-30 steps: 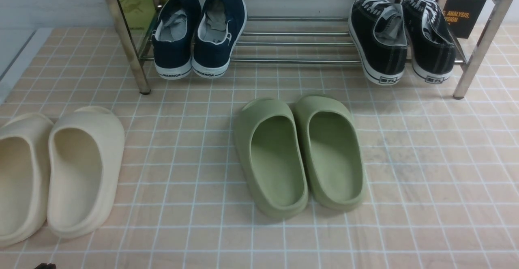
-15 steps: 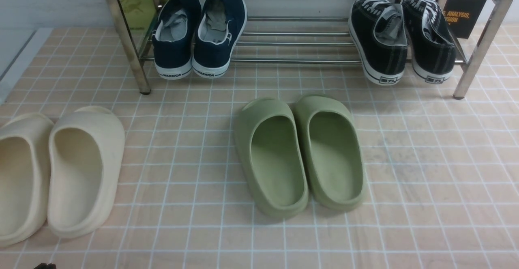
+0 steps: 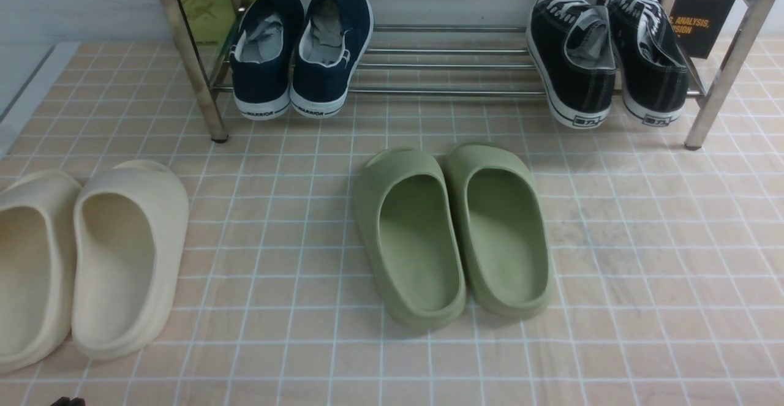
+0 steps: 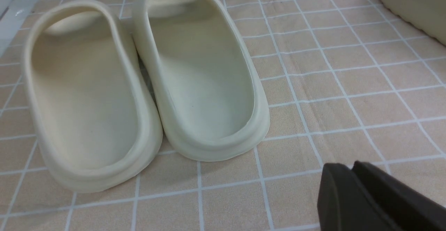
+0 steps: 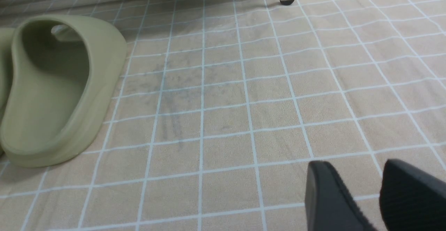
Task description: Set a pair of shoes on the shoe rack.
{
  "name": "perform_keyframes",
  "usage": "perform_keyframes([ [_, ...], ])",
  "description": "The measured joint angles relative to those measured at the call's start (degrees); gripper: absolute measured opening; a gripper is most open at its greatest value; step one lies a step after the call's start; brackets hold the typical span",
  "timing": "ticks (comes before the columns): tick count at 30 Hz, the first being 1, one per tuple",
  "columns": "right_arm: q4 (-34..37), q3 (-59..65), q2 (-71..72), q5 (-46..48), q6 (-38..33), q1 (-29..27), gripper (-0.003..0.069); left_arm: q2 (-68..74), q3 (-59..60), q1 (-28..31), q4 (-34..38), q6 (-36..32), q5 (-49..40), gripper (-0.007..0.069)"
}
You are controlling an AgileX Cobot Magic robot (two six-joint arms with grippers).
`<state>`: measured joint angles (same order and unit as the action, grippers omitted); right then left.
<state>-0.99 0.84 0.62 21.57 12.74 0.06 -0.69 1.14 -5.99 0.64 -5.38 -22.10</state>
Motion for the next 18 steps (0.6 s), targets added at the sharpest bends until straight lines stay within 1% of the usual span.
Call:
perform_keyframes([
  [18,0.0,0.0,0.0,0.0,0.0,0.0,0.0240,0.0,0.0,0.0,0.0,0.0,0.0,0.0086],
])
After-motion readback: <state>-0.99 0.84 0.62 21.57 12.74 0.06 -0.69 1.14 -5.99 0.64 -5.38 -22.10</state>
